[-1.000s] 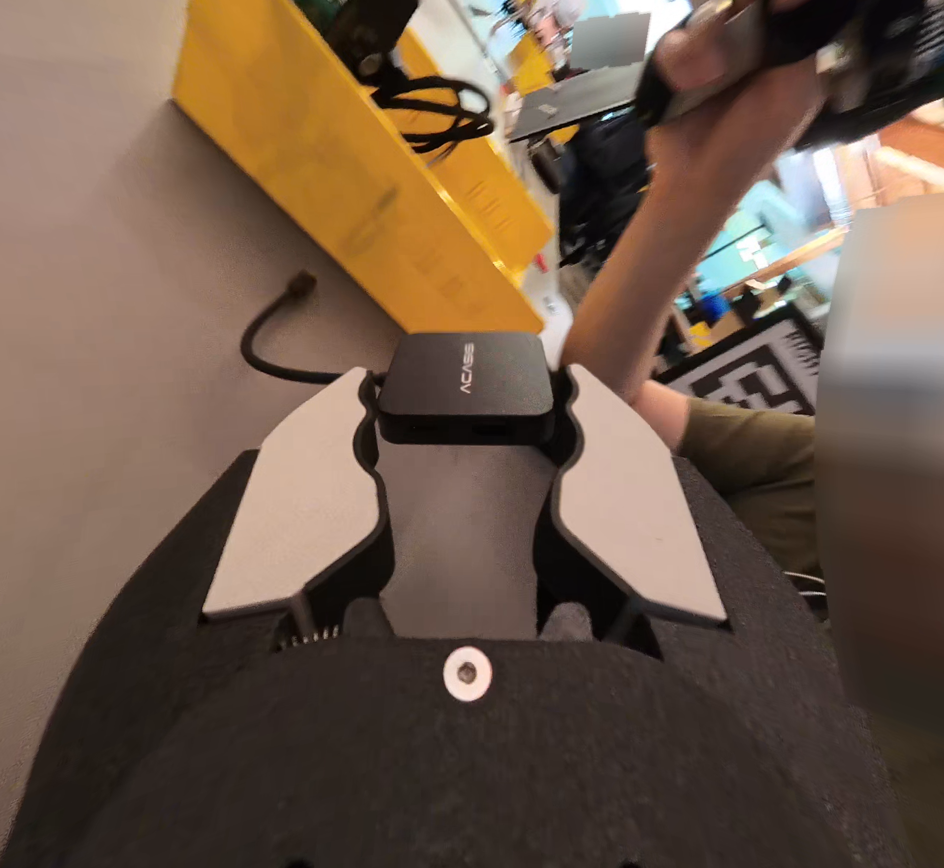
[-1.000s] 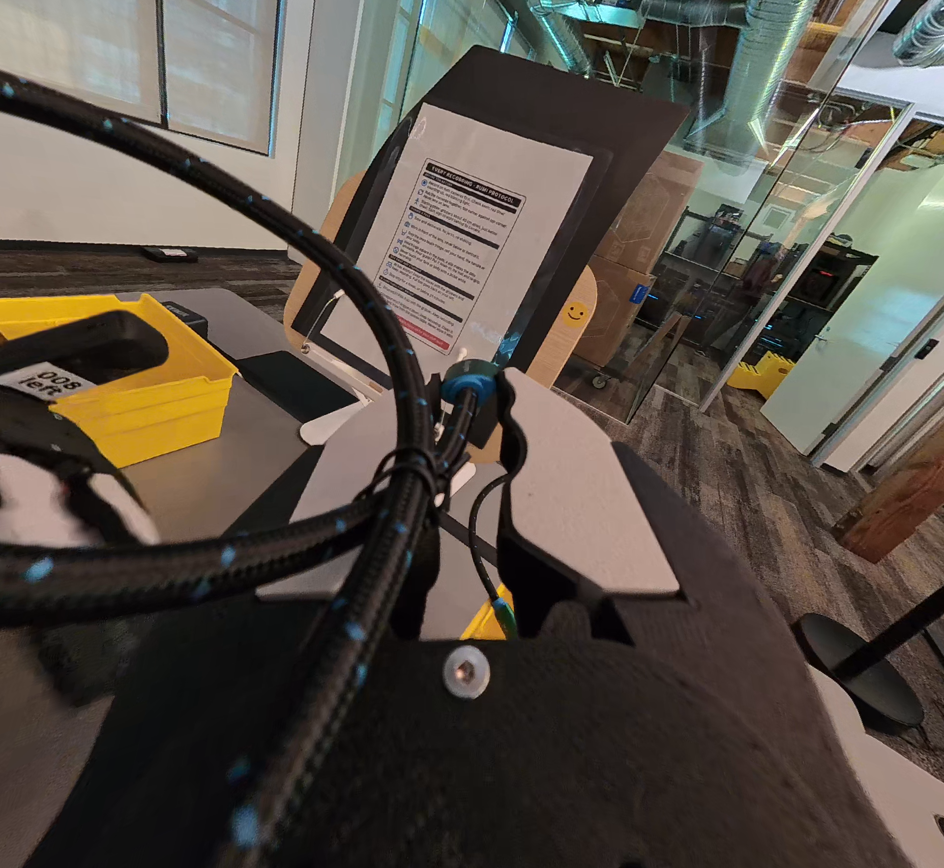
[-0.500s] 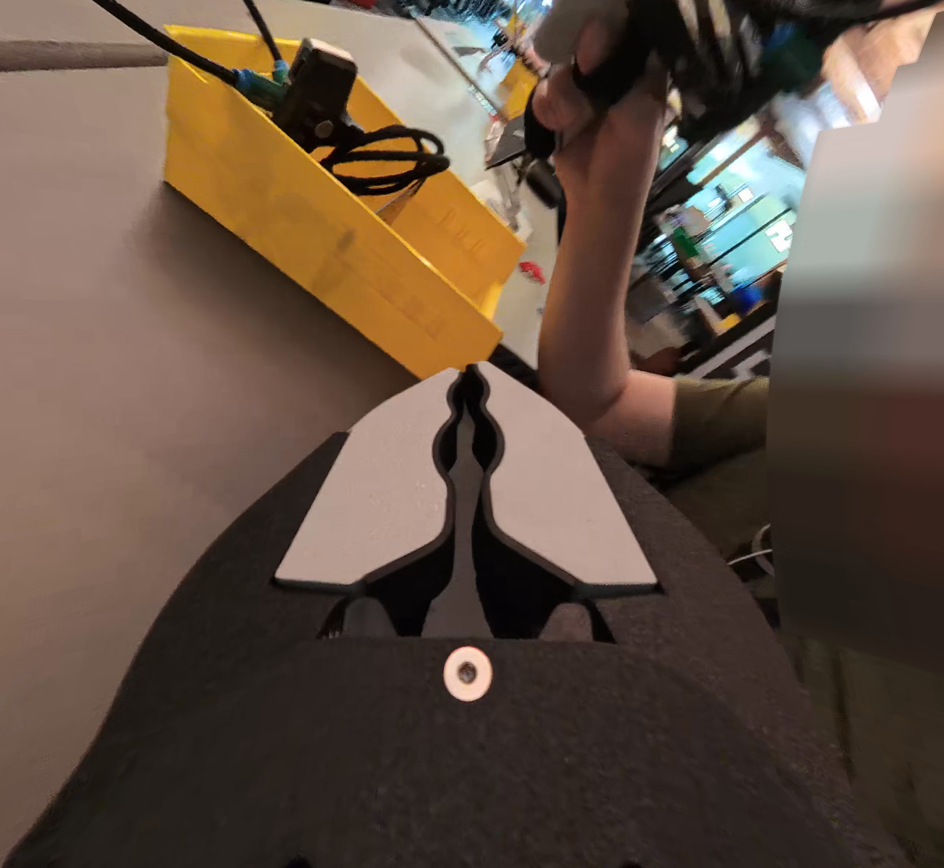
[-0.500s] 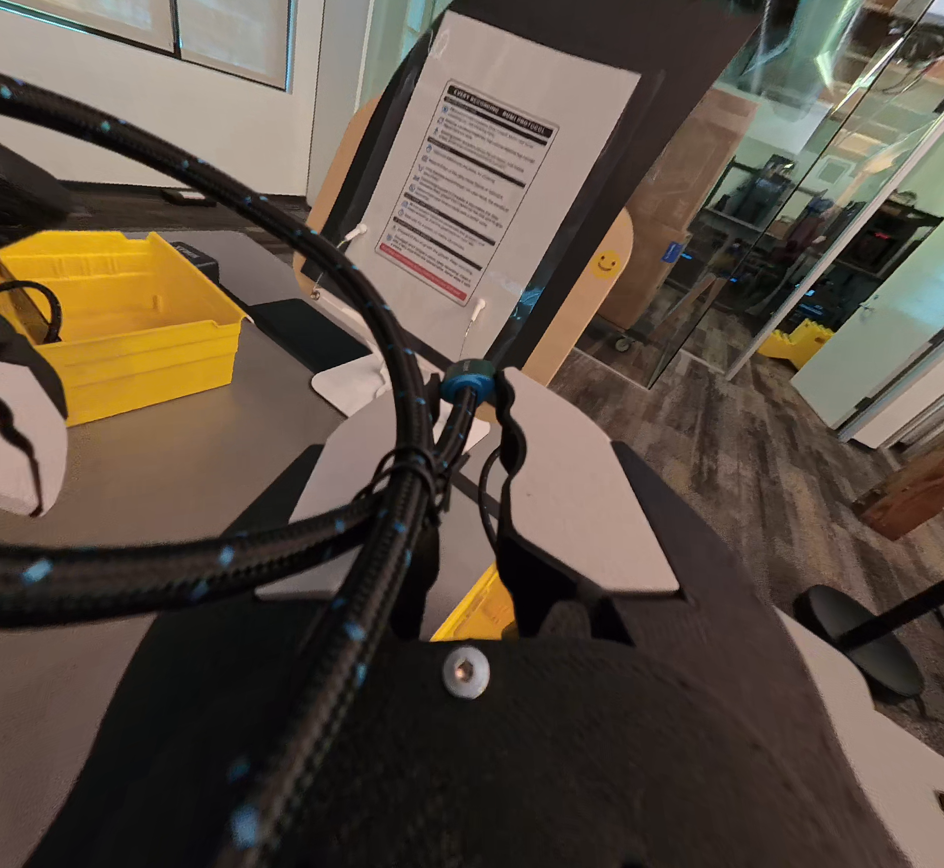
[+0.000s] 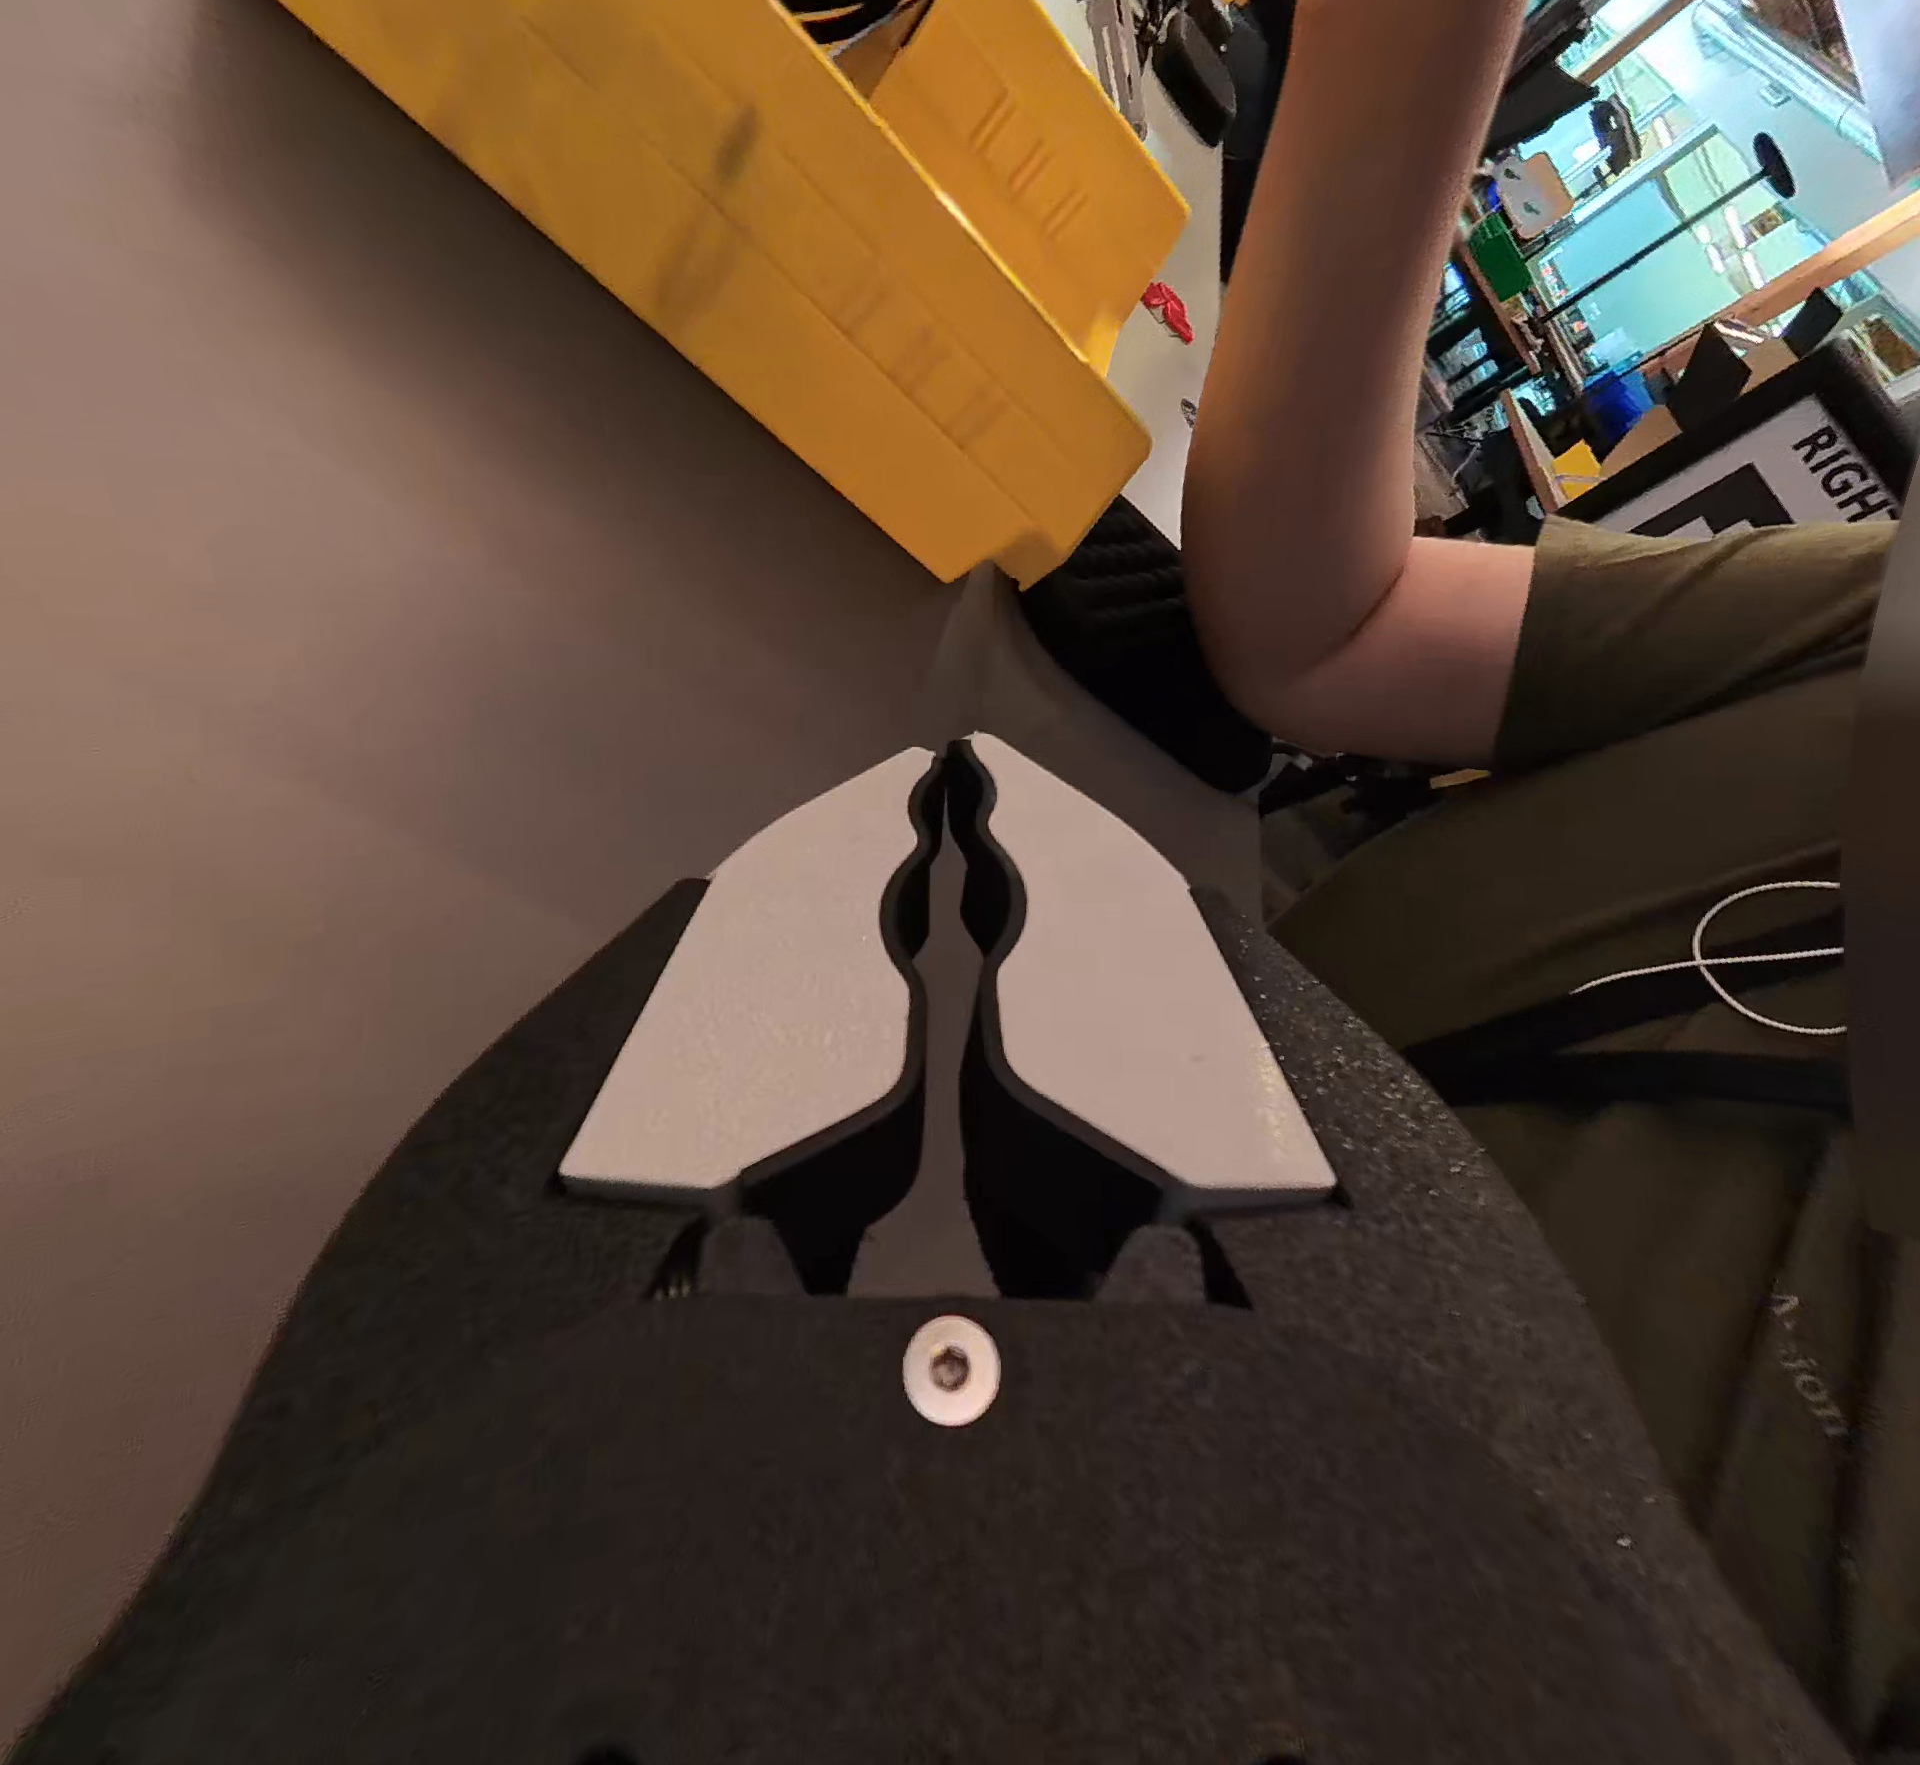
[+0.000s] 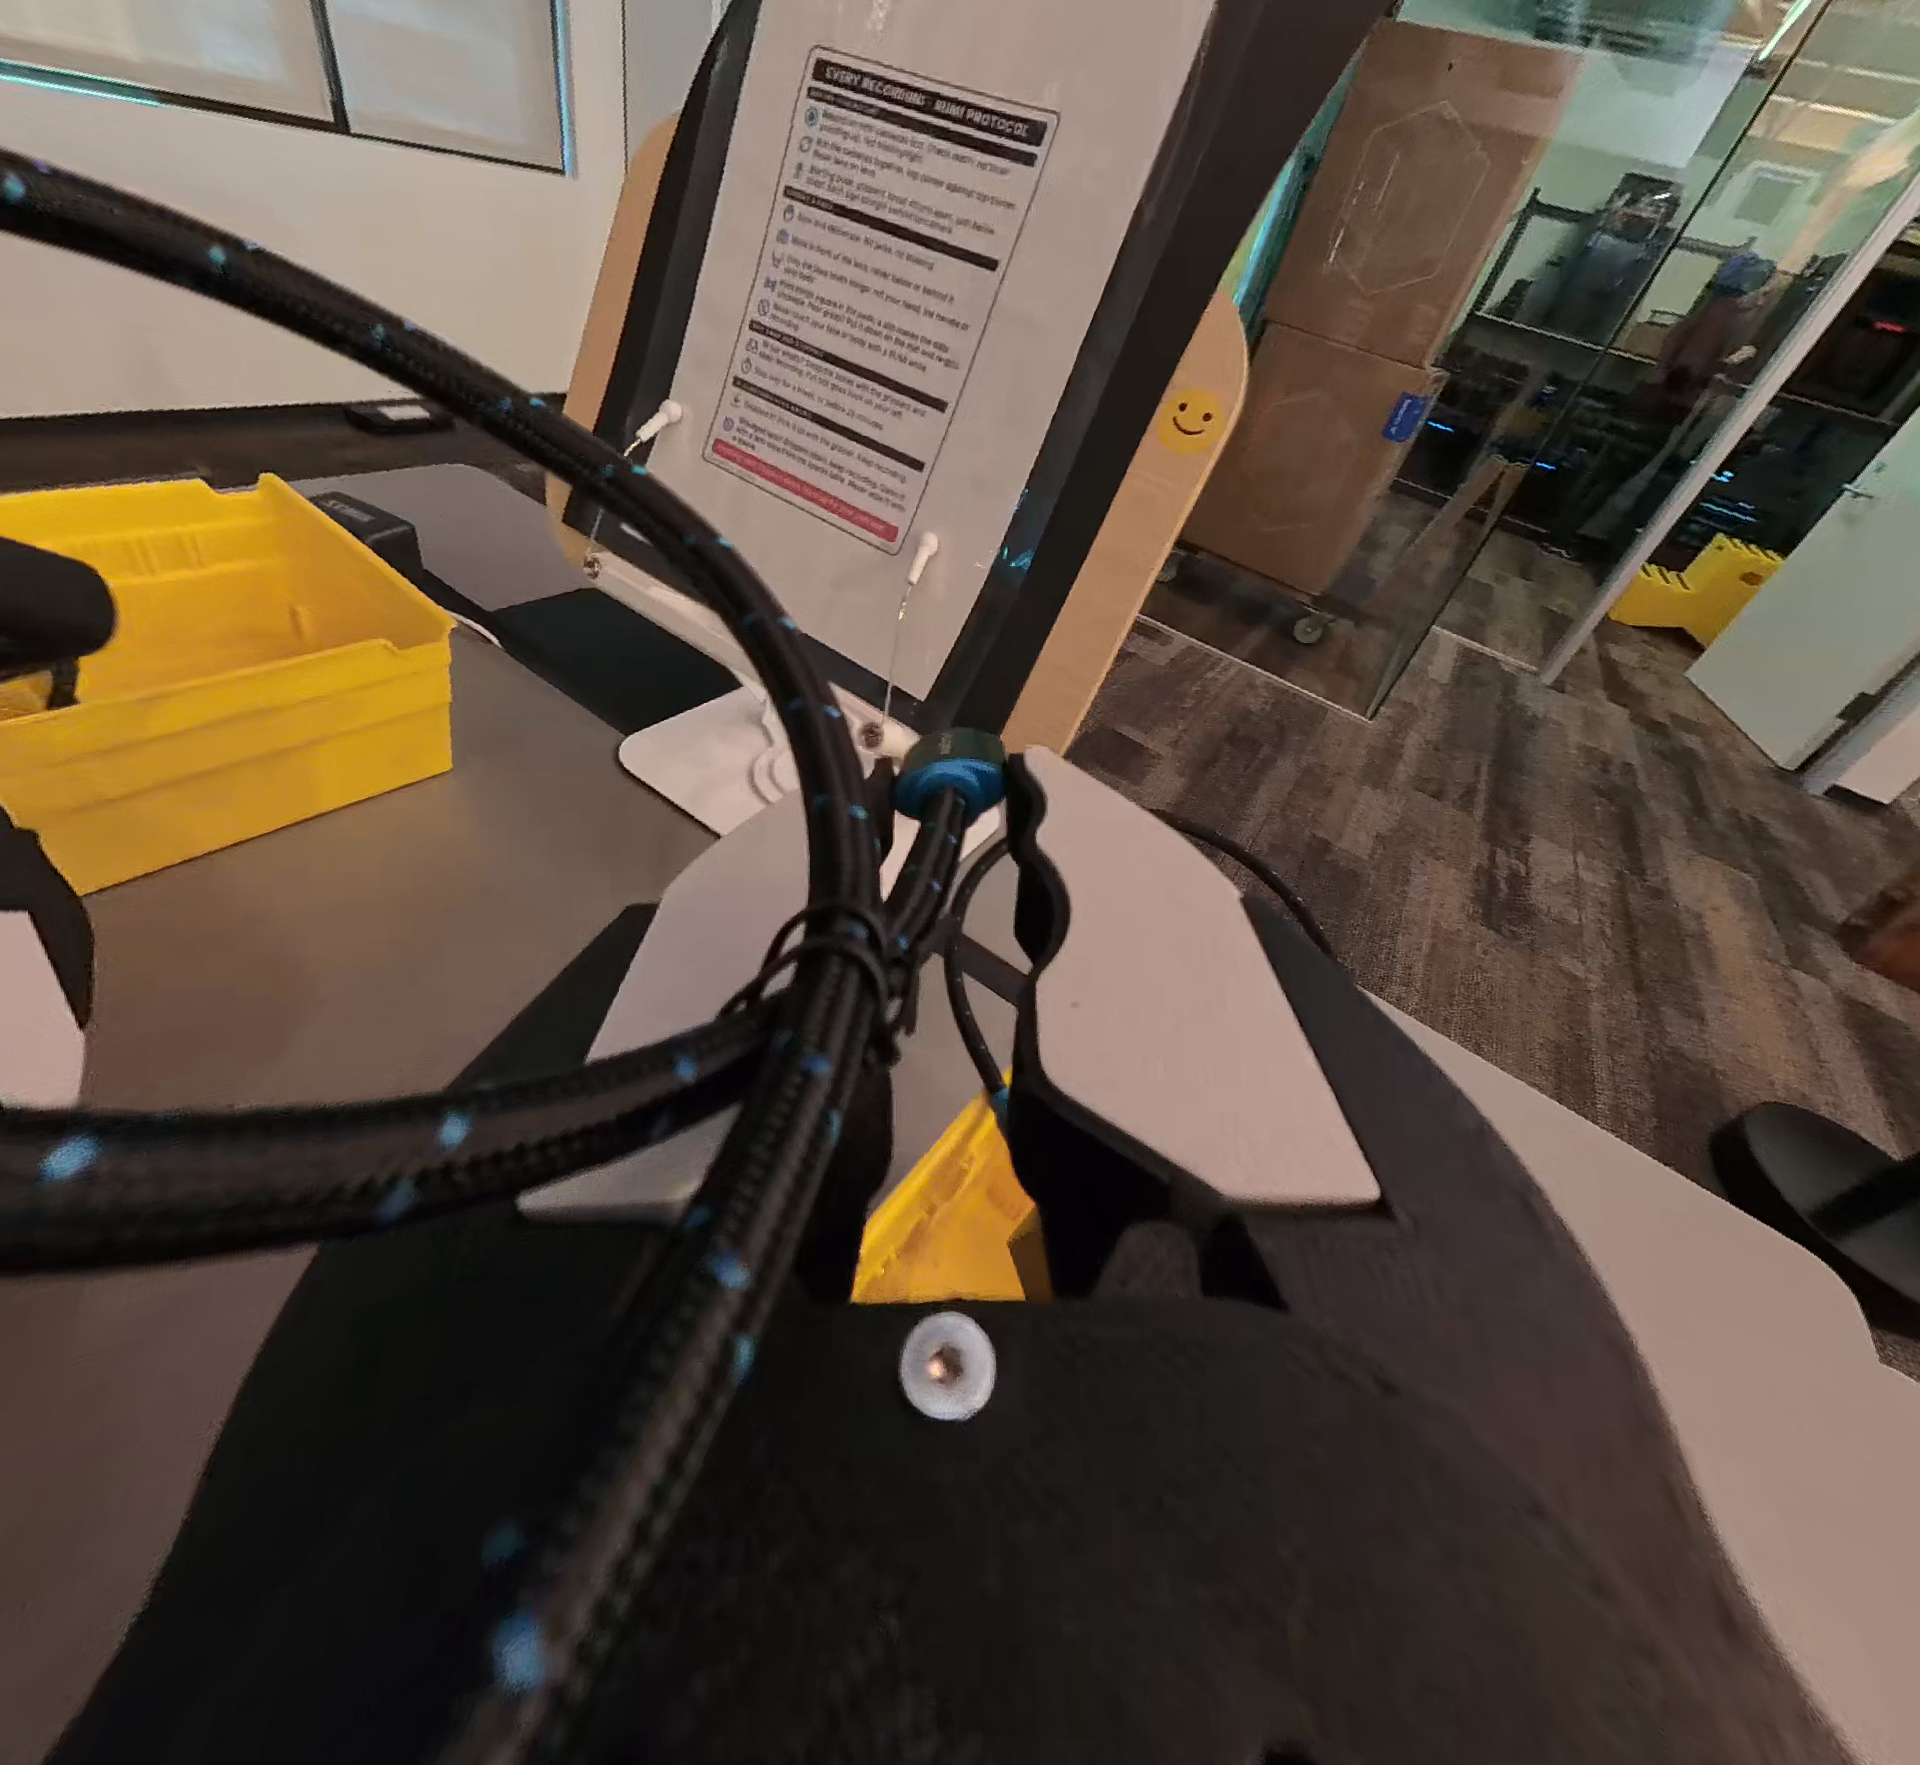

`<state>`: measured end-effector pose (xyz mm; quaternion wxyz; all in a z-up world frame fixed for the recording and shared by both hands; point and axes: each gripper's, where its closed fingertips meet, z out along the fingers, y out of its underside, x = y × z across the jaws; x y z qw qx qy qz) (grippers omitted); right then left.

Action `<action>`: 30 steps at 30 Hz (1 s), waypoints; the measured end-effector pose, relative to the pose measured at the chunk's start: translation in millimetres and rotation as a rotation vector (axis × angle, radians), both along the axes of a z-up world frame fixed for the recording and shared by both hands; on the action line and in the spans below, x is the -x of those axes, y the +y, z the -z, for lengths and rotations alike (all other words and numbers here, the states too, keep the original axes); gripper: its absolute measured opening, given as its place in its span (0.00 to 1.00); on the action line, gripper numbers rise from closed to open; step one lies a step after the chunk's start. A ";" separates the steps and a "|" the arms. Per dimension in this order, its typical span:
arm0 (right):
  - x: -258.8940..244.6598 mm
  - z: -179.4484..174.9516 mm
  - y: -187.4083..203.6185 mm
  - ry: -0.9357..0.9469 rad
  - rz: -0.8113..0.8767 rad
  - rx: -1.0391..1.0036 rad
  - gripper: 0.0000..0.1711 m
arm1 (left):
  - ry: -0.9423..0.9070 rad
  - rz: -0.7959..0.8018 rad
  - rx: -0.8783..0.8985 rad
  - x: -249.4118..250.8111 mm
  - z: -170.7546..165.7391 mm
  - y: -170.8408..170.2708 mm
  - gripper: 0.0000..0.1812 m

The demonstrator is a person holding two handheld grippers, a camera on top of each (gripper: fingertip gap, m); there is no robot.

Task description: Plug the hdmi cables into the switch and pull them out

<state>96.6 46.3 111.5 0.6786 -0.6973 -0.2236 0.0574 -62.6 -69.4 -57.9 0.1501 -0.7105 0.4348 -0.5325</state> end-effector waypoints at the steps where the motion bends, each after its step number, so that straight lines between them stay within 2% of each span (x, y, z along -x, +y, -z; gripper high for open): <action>1: -2.3 0.1 -0.8 -0.002 0.006 0.001 0.12 | -0.006 0.000 -0.017 0.7 -2.6 -0.6 0.00; 8: -1.5 -2.6 -3.6 0.005 0.003 -0.005 0.12 | -0.023 0.008 -0.075 2.2 -13.1 -6.1 0.00; 21: 2.6 -3.7 -3.7 -0.006 -0.012 -0.006 0.12 | -0.014 0.028 -0.116 2.5 -12.4 -10.4 0.02; 26: 4.6 -9.7 -6.2 -0.008 -0.017 -0.029 0.12 | 0.012 0.029 -0.222 1.6 -11.2 -13.4 0.03; 30: 5.6 -19.1 -10.7 -0.018 -0.012 -0.064 0.13 | -0.031 -0.019 -0.397 3.2 -24.8 -24.1 0.06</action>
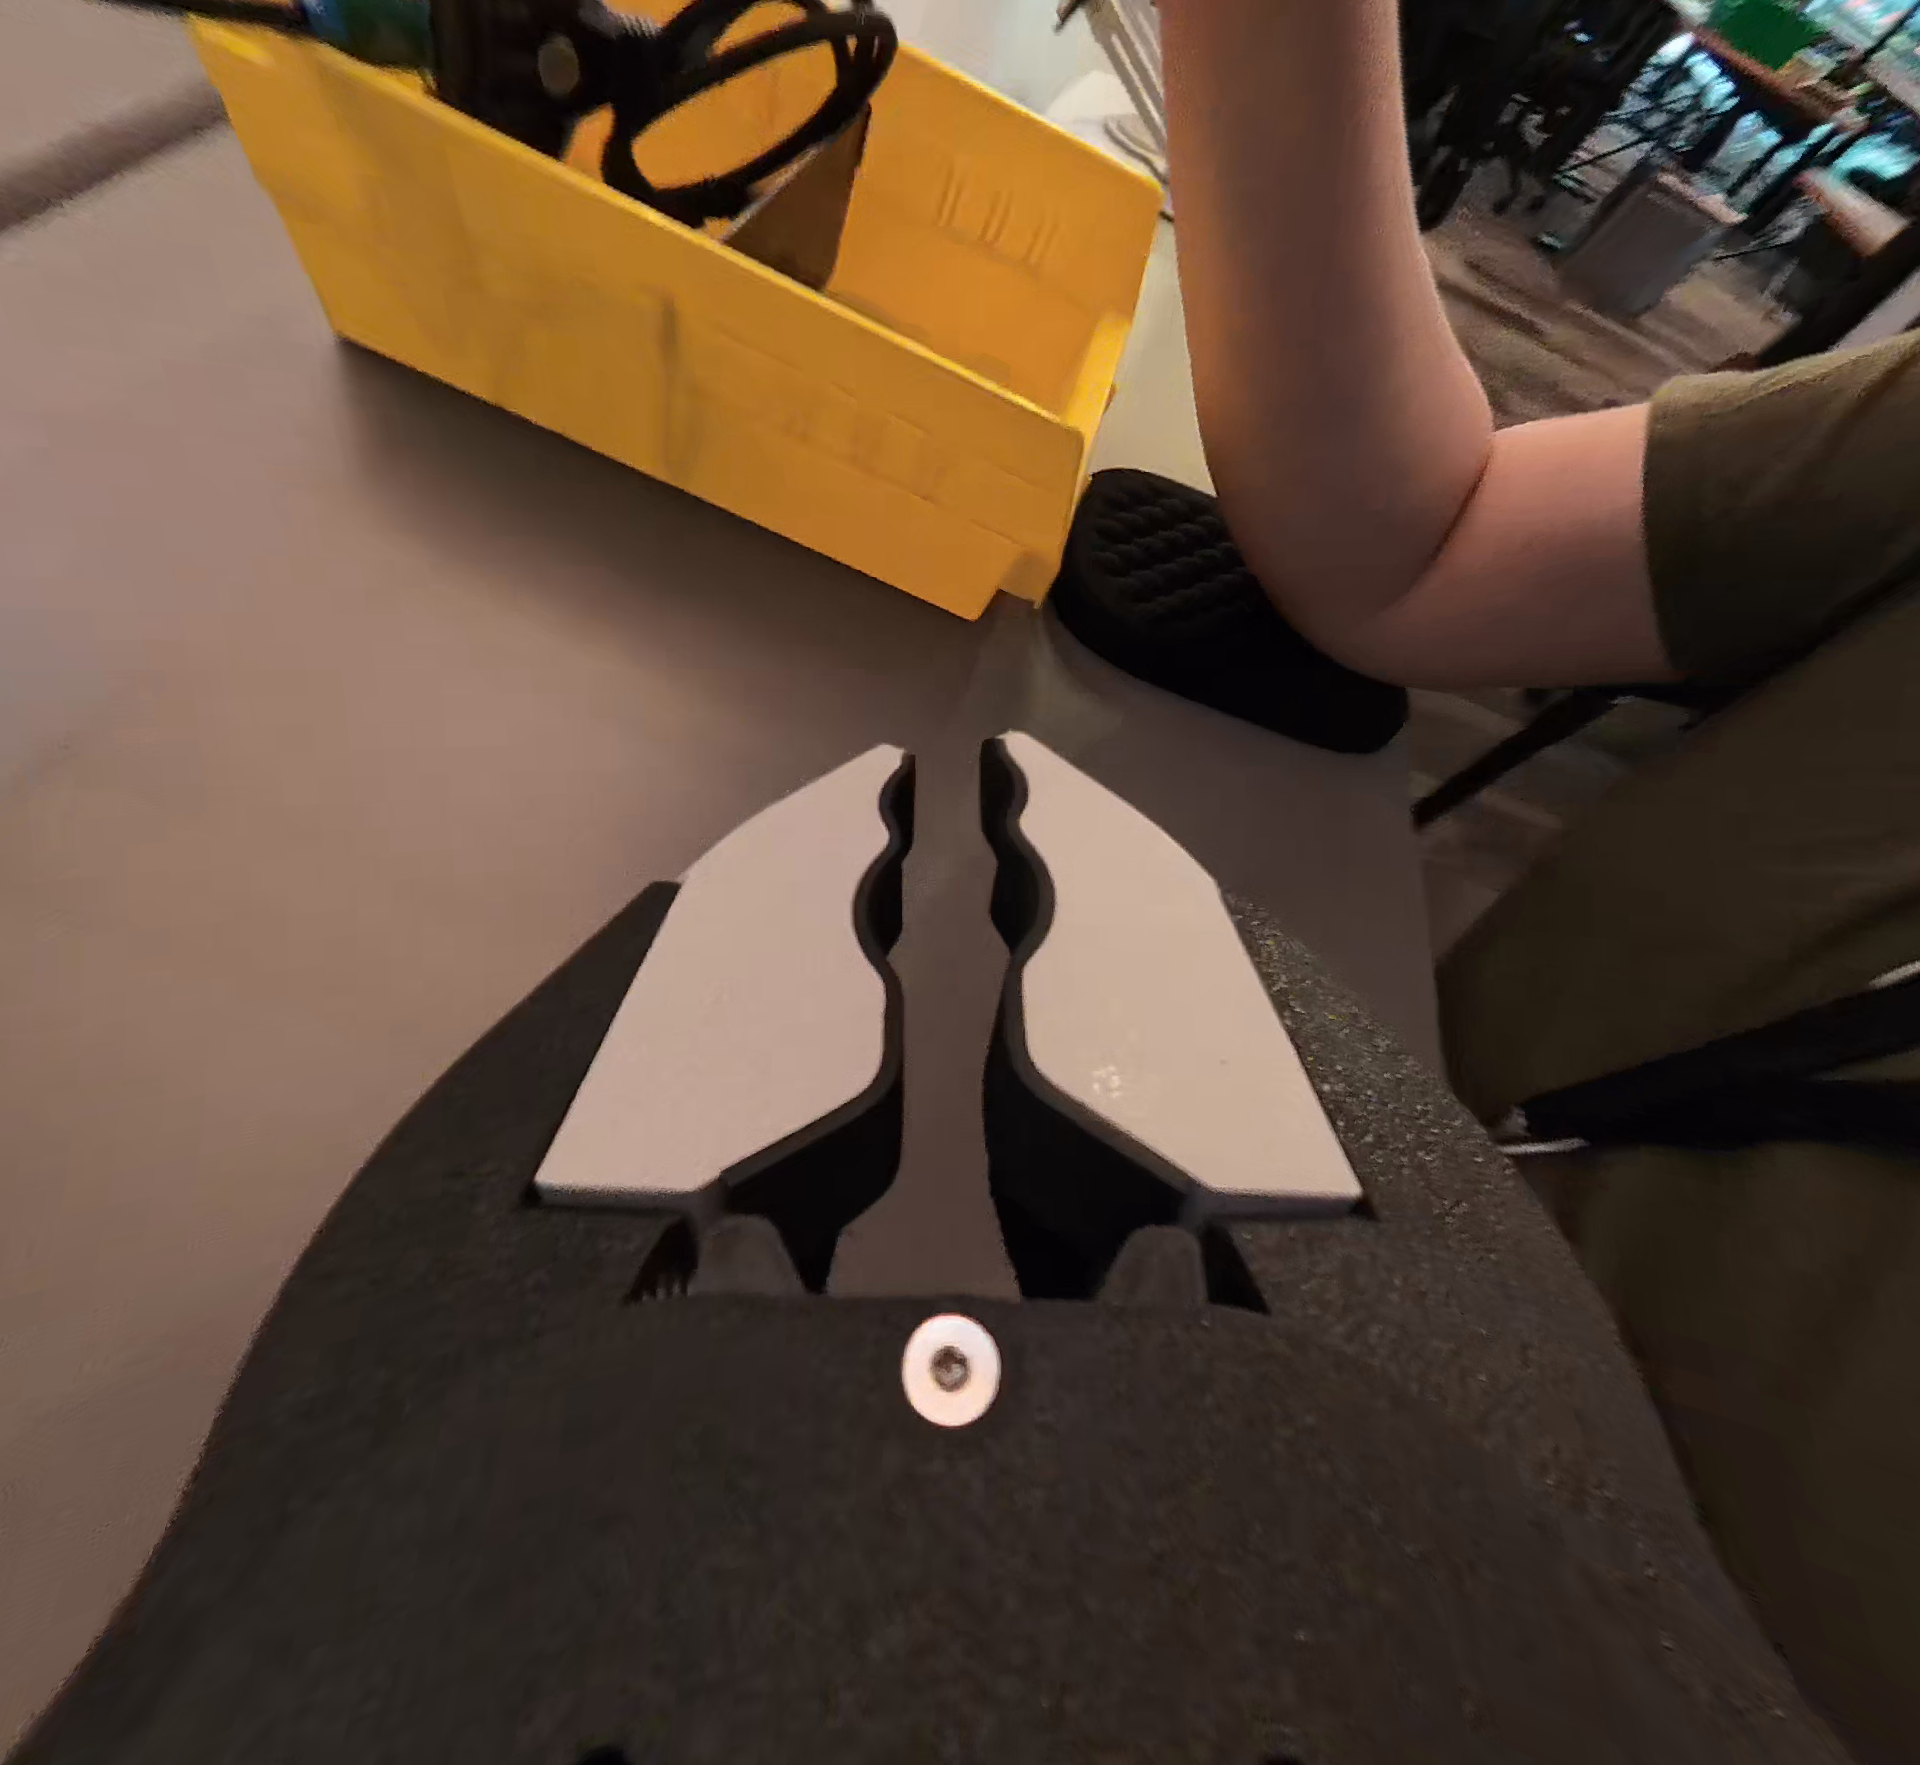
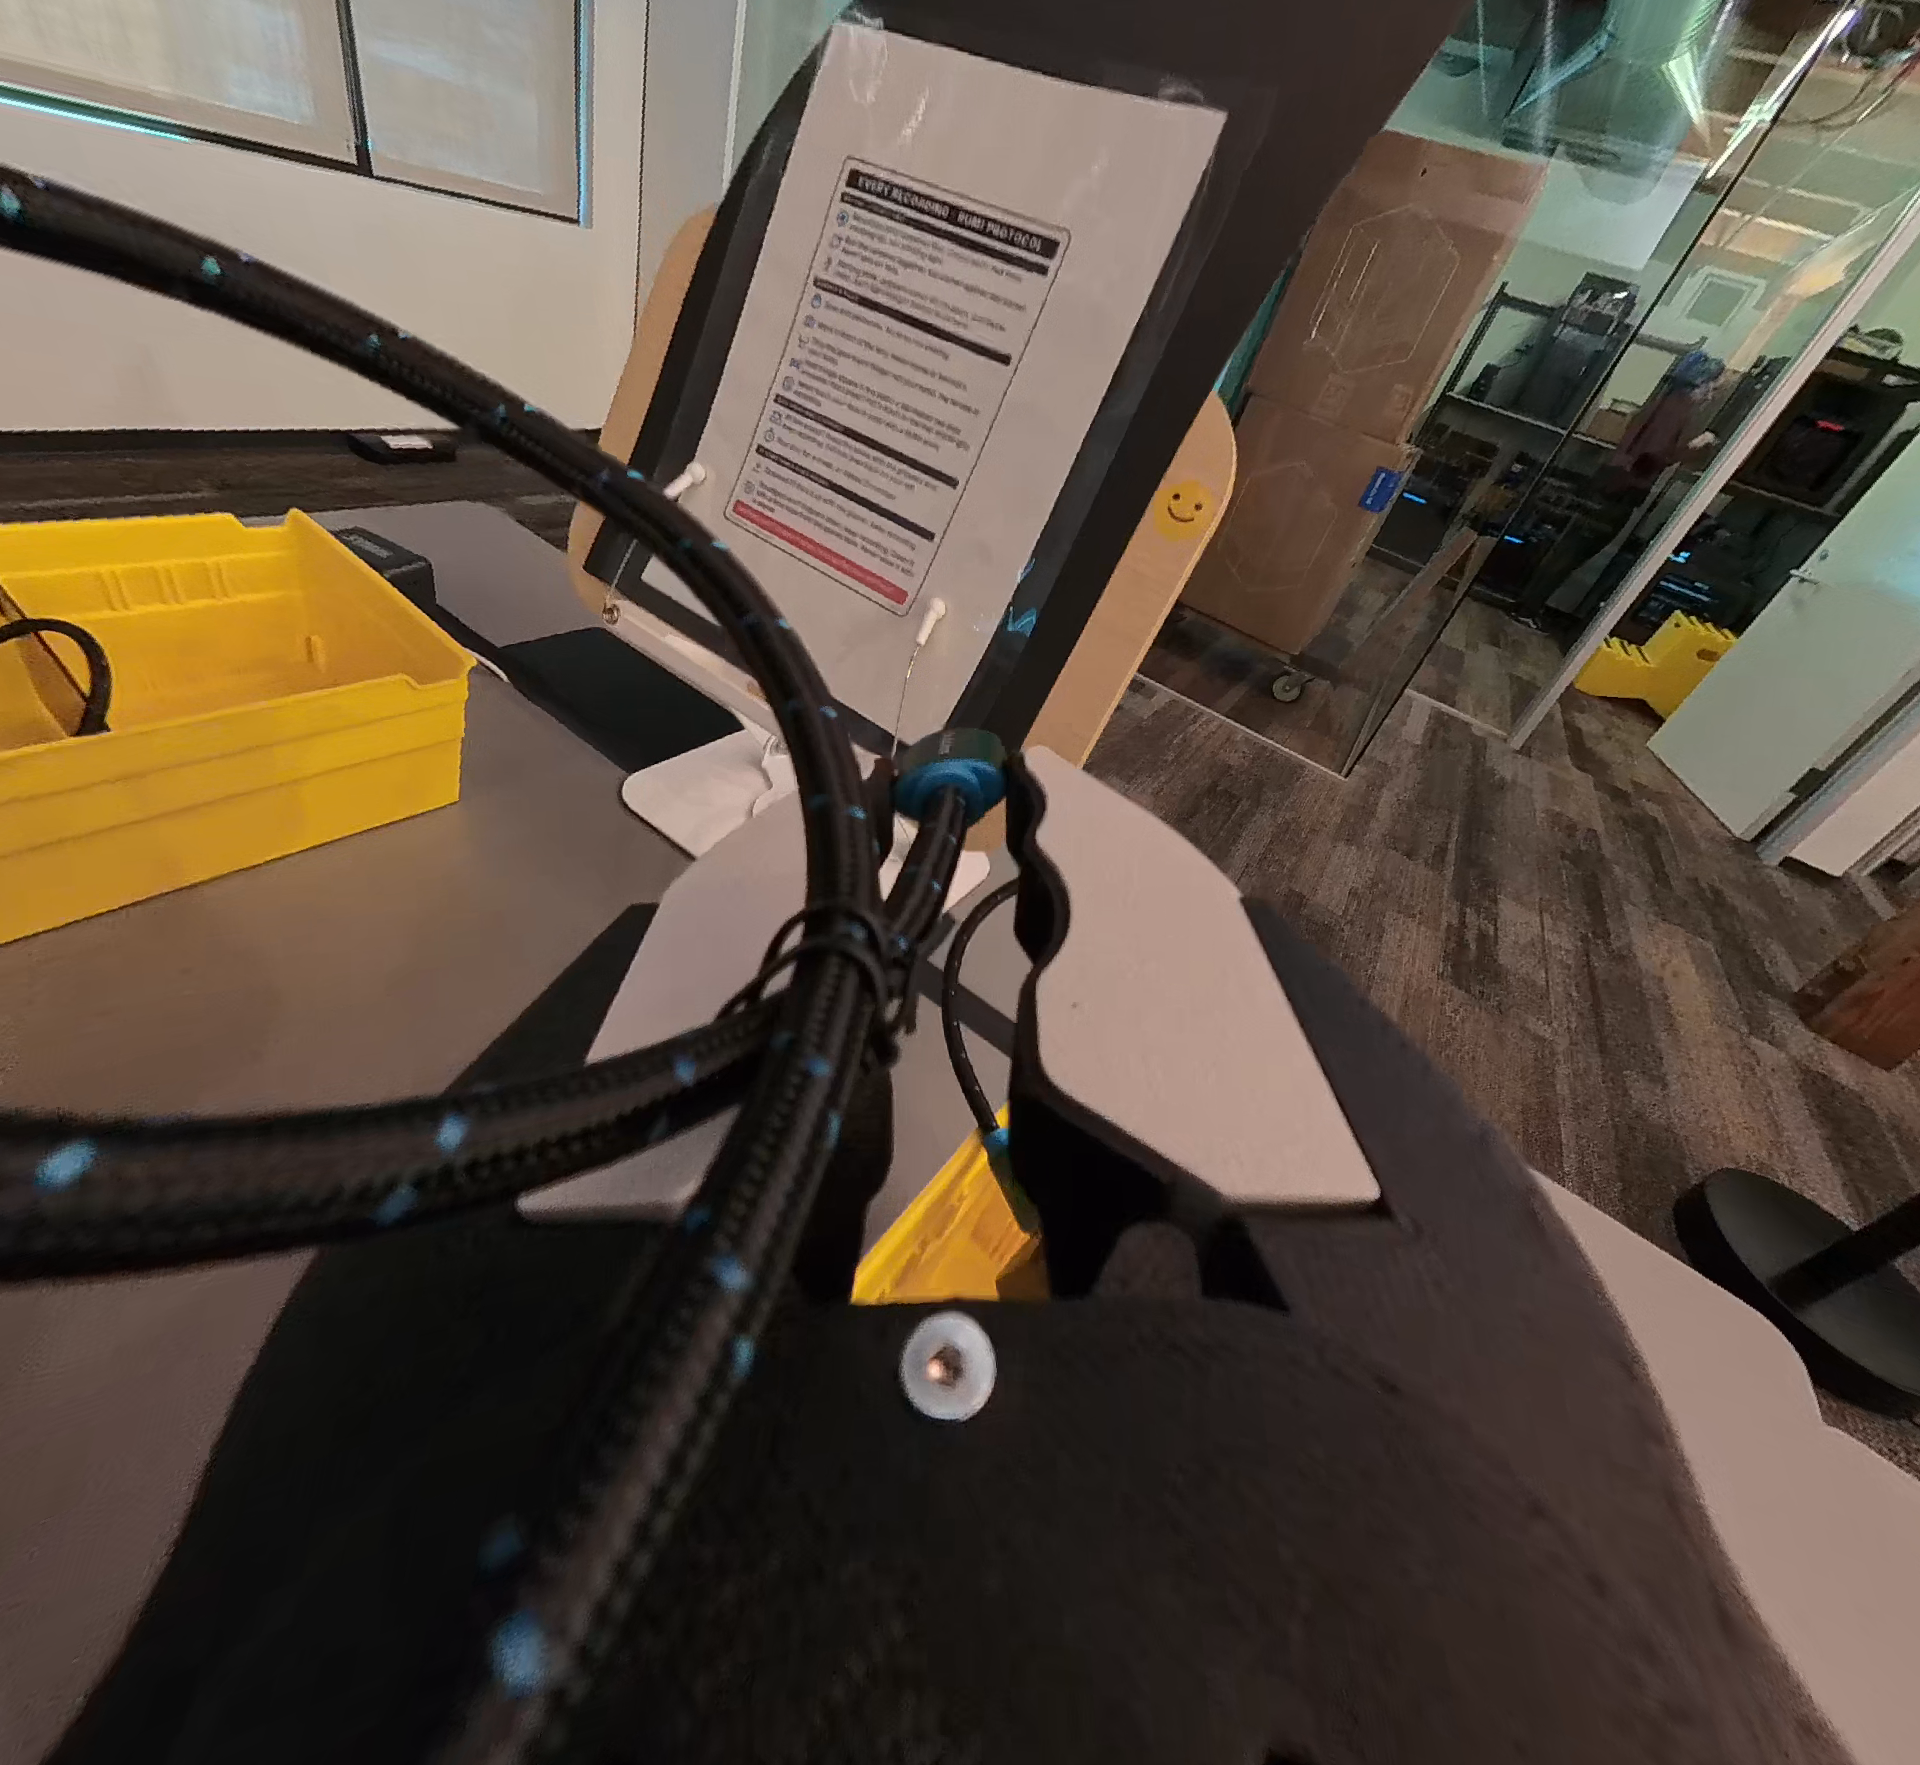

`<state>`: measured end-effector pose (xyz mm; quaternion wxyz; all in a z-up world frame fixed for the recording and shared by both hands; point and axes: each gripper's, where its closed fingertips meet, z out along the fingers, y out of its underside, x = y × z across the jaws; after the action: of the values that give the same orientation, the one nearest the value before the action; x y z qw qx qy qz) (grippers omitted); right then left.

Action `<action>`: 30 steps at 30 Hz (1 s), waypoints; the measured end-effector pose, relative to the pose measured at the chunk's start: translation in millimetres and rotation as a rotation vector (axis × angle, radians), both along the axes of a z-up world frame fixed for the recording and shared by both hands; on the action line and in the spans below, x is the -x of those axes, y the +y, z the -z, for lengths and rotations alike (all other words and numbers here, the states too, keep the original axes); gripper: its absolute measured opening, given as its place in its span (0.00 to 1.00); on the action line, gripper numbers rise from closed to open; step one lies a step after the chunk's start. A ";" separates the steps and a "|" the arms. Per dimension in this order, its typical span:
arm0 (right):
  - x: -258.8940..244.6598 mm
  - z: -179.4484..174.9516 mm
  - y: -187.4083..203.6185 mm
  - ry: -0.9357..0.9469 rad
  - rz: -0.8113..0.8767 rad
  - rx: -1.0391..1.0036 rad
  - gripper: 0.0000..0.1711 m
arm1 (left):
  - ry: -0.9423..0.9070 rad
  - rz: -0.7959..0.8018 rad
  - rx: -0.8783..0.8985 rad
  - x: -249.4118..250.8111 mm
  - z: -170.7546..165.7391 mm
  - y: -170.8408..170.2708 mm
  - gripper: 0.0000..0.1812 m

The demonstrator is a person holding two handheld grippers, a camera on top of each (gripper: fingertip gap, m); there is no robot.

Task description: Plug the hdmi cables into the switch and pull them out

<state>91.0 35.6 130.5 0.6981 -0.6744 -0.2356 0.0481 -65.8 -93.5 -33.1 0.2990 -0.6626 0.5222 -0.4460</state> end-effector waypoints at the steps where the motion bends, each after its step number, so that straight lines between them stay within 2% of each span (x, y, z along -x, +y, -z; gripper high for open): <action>1: 0.9 -2.9 -1.7 0.003 -0.003 -0.008 0.13 | -0.012 -0.020 -0.052 2.5 -1.5 -2.5 0.09; 5: 2.7 -11.1 -8.0 0.000 0.015 -0.035 0.12 | -0.110 -0.100 -0.185 6.6 -5.5 -8.2 0.34; 6: 4.3 -11.8 -9.6 -0.010 0.019 -0.036 0.12 | -0.136 -0.120 -0.204 6.2 -7.1 -7.3 0.37; 10: 11.7 -11.0 -16.7 -0.026 0.070 -0.038 0.13 | -0.213 -0.161 -0.215 -0.8 -17.8 -9.4 0.47; 15: 16.4 -9.3 -42.0 -0.108 0.242 -0.042 0.13 | -0.285 -0.145 -0.186 -13.7 -24.0 -26.6 0.47; 23: -3.2 -15.6 -146.1 0.007 0.383 -0.061 0.12 | -0.277 -0.068 -0.204 -34.4 -8.9 -56.1 0.48; 30: -35.7 -52.0 -295.9 -0.021 0.519 -0.123 0.12 | -0.310 -0.020 -0.265 -42.2 -14.9 -77.7 0.50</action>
<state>126.7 -260.3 182.5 0.7242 -0.6691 -0.0644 -0.1540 -23.6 -171.2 -18.1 0.4647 -0.5460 0.5177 -0.4668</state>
